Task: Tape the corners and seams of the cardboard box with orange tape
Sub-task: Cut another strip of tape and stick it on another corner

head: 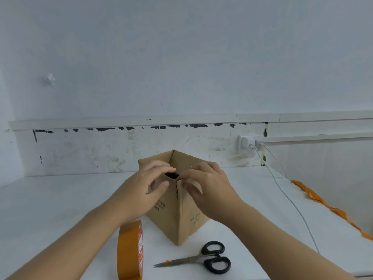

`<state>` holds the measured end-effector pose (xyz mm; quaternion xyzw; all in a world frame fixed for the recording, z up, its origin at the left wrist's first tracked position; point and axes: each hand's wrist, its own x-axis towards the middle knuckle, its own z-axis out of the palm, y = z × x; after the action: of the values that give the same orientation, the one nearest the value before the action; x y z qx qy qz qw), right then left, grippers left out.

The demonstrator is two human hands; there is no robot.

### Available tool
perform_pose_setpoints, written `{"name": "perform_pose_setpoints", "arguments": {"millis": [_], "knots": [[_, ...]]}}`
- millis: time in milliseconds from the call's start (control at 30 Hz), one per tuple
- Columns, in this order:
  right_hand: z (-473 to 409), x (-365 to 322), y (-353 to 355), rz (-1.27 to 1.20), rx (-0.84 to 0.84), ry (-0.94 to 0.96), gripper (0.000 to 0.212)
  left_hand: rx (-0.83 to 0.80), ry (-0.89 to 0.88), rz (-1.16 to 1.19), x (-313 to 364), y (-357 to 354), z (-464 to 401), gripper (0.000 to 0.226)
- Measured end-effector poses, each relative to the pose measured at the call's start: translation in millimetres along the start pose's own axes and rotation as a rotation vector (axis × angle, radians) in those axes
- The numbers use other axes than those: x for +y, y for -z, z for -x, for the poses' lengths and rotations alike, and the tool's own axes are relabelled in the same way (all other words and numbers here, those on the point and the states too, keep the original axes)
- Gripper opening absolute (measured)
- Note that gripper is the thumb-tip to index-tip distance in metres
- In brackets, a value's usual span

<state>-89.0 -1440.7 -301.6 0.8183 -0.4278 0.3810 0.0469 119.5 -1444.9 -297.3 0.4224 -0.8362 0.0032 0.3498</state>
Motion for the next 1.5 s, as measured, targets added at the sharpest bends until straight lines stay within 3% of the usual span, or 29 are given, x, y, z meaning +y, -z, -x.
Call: {"name": "perform_pose_setpoints", "arguments": {"millis": [400,733,867,1100,1500], "knots": [[-1.7,-7.8,-7.4,-0.164,-0.019,-0.067,0.018,-0.028,0.073,0.129,-6.0,-7.5,-0.9,0.022],[0.0,-20.1,-15.7,-0.145,0.095,-0.145,0.012,-0.093,0.091,0.124,-9.1,-10.2,-3.7,0.014],[5.3,-19.5,-18.5,-0.182,0.121,-0.099,0.016,-0.127,0.088,0.187,-9.7,-6.4,-1.9,0.025],[5.2,-12.7,-16.7,-0.263,0.090,-0.091,0.013,-0.066,0.091,0.205,-9.6,-12.0,-2.2,0.023],[2.0,-14.5,-13.9,-0.269,0.058,-0.148,0.009,-0.097,0.045,0.188,-14.0,-15.9,-4.8,0.016]]}}
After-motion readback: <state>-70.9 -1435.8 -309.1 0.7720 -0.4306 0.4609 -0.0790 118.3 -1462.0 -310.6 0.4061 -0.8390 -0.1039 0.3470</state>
